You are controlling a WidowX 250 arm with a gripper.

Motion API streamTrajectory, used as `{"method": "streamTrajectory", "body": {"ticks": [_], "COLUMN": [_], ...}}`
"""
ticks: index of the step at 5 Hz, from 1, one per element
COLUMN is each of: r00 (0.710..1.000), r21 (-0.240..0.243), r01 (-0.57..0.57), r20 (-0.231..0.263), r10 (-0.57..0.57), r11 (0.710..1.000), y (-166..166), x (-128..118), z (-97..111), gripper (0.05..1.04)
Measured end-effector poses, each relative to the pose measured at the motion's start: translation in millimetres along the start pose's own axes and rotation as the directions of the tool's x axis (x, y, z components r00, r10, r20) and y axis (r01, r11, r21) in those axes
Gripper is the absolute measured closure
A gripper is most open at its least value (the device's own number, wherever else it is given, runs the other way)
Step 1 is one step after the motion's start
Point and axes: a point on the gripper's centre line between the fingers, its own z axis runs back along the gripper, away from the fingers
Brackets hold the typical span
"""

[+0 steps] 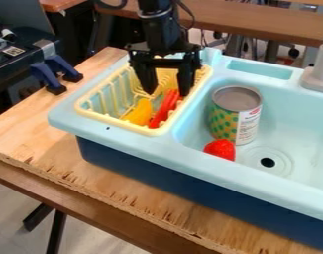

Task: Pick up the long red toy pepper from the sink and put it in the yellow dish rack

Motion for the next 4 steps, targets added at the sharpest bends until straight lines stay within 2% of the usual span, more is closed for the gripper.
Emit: {"method": "streamTrajectory", "body": {"ticks": [1,2,3,4], "r00": [1.000,0.997,0.994,0.990], "r21": [-0.002,0.018,0.025,0.062], "r01": [0.008,0.070,0.111,0.129], "r20": [-0.004,0.009,-0.009,-0.064], "r10": [-0.008,-0.070,-0.111,-0.125], "r11": [1.000,0.997,0.993,0.990], "y": [-2.2,-36.9,-69.0,-89.6], "x": [-2.5,-13.7,-25.4,-34.6], "z": [3.0,39.1,74.3,87.6], "gripper": [0.082,0.082,0.082,0.082]}}
